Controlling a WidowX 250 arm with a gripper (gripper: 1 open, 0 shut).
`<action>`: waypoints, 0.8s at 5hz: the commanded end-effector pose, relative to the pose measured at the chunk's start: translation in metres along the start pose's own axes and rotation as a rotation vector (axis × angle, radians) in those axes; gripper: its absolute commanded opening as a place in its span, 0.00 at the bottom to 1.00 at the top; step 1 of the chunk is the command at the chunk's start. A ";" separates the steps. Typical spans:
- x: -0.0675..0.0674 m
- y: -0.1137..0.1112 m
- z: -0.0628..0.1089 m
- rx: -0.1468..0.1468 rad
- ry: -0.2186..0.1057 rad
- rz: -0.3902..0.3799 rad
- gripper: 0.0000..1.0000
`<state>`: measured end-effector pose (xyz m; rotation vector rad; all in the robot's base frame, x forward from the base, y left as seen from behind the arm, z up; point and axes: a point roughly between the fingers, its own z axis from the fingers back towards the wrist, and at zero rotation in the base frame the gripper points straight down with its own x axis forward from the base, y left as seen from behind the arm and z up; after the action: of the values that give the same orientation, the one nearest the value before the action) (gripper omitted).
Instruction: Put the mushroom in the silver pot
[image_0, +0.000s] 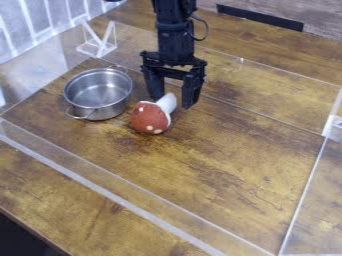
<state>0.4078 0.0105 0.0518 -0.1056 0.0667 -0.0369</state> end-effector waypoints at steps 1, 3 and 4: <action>0.006 -0.001 0.056 0.005 -0.137 0.001 1.00; 0.008 -0.001 0.067 -0.001 -0.162 0.056 1.00; 0.008 -0.006 0.065 0.002 -0.163 0.042 1.00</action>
<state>0.4136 0.0084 0.0635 -0.1176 0.0441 0.0206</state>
